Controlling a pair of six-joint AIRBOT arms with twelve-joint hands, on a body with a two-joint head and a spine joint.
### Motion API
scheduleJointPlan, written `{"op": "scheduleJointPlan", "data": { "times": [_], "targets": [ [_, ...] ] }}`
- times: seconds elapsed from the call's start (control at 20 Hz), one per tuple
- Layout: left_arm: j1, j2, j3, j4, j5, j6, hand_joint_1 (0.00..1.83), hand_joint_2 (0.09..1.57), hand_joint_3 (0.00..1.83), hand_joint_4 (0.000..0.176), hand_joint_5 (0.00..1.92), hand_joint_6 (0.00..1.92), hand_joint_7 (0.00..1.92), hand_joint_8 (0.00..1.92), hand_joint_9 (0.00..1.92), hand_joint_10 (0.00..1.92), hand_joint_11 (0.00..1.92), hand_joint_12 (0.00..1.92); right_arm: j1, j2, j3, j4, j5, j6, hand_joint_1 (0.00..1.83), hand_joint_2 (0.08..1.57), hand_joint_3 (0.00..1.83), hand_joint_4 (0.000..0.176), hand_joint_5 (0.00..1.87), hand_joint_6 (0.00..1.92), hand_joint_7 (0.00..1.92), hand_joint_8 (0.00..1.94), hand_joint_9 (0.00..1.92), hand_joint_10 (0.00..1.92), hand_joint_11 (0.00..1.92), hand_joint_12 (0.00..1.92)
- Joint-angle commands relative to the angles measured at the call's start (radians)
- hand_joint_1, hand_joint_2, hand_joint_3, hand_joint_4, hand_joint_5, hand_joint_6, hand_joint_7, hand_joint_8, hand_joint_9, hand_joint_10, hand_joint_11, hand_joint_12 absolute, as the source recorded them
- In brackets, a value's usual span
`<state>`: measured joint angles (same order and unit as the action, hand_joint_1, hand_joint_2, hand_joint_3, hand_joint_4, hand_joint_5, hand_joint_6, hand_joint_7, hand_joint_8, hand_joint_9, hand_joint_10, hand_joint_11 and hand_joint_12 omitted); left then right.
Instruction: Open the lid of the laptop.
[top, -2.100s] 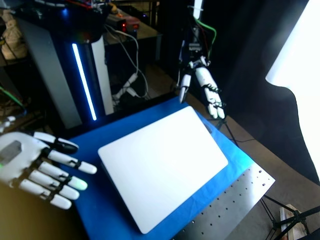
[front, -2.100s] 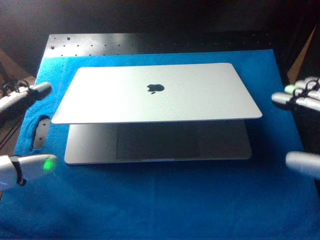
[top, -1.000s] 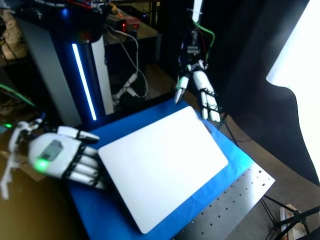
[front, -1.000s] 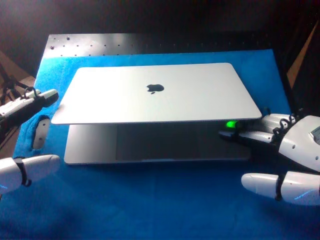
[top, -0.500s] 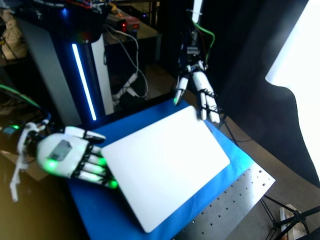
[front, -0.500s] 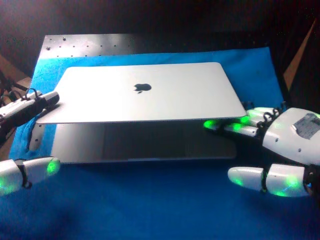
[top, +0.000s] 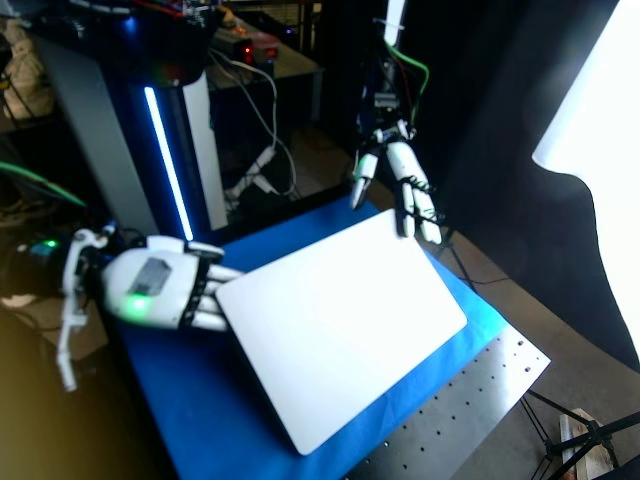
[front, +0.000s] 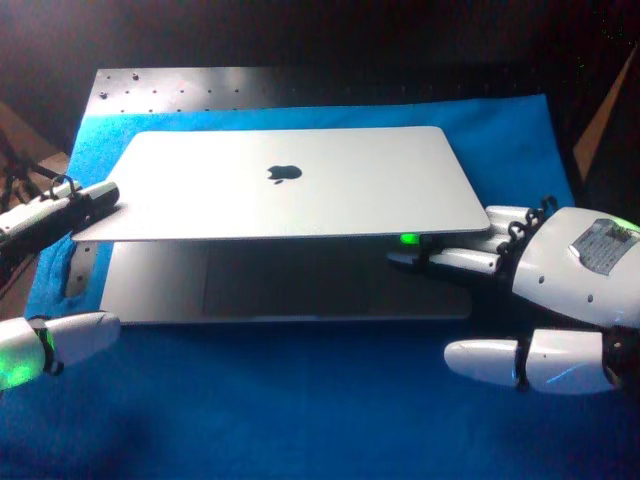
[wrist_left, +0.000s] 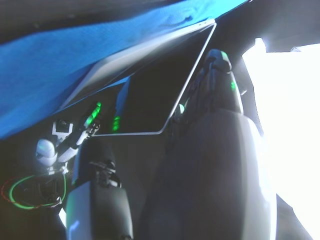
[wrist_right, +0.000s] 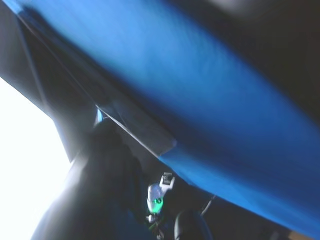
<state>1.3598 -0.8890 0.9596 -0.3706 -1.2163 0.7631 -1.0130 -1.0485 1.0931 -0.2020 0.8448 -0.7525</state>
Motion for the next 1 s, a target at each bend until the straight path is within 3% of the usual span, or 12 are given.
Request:
{"op": "scheduleJointPlan", "data": {
  "times": [0.0,0.1,0.25,0.4,0.45,0.5,0.65,0.95],
  "targets": [
    [-0.009,-0.007,0.003,-0.003,-0.123,-0.007,0.56,1.10,0.00,0.165,0.09,0.00,0.00,0.00,0.00,0.00,0.05,0.03,0.012,-0.005,-0.001,0.009,0.122,0.006,0.00,1.34,0.00,0.000,0.19,0.01,0.20,0.00,0.21,0.01,0.22,0.03],
    [-0.009,-0.008,0.006,-0.003,-0.122,-0.007,0.56,1.10,0.00,0.173,0.08,0.00,0.00,0.00,0.00,0.00,0.03,0.02,0.022,-0.016,0.003,0.009,0.122,0.006,0.00,1.35,0.00,0.000,0.20,0.01,0.20,0.01,0.20,0.01,0.22,0.03],
    [-0.010,-0.009,0.007,-0.003,-0.122,-0.007,0.59,1.09,0.00,0.166,0.09,0.00,0.01,0.00,0.02,0.00,0.07,0.05,0.044,-0.031,0.011,0.009,0.122,0.005,0.00,1.34,0.00,0.000,0.18,0.00,0.21,0.01,0.22,0.01,0.25,0.04],
    [-0.017,-0.011,0.012,-0.002,-0.119,-0.007,0.61,1.08,0.00,0.173,0.10,0.00,0.01,0.00,0.00,0.00,0.02,0.03,0.065,-0.050,0.018,-0.007,0.121,0.005,0.00,1.35,0.00,0.000,0.19,0.01,0.21,0.01,0.22,0.01,0.26,0.04],
    [-0.025,-0.011,0.015,0.000,-0.115,-0.007,0.58,1.09,0.00,0.157,0.11,0.01,0.02,0.00,0.01,0.00,0.00,0.02,0.076,-0.061,0.022,-0.021,0.106,0.005,0.00,1.36,0.01,0.000,0.21,0.01,0.21,0.00,0.20,0.00,0.23,0.03],
    [-0.032,-0.011,0.017,0.005,-0.110,-0.007,0.58,1.09,0.00,0.156,0.12,0.01,0.02,0.00,0.00,0.00,0.00,0.00,0.090,-0.070,0.026,-0.038,0.080,0.005,0.00,1.35,0.00,0.000,0.22,0.01,0.20,0.00,0.19,0.00,0.24,0.03],
    [-0.064,-0.011,0.031,0.029,-0.088,-0.007,0.63,1.09,0.00,0.175,0.10,0.00,0.01,0.00,0.00,0.00,0.00,0.00,0.111,-0.101,0.043,-0.079,0.018,0.006,0.00,1.37,0.01,0.000,0.23,0.01,0.21,0.01,0.19,0.00,0.27,0.04],
    [-0.156,-0.031,0.084,0.084,-0.007,-0.006,0.76,1.08,0.00,0.176,0.12,0.01,0.02,0.00,0.00,0.00,0.00,0.00,0.151,-0.119,0.055,-0.188,-0.095,0.007,0.00,1.36,0.00,0.000,0.17,0.00,0.17,0.00,0.15,0.00,0.20,0.01]
  ]
}}
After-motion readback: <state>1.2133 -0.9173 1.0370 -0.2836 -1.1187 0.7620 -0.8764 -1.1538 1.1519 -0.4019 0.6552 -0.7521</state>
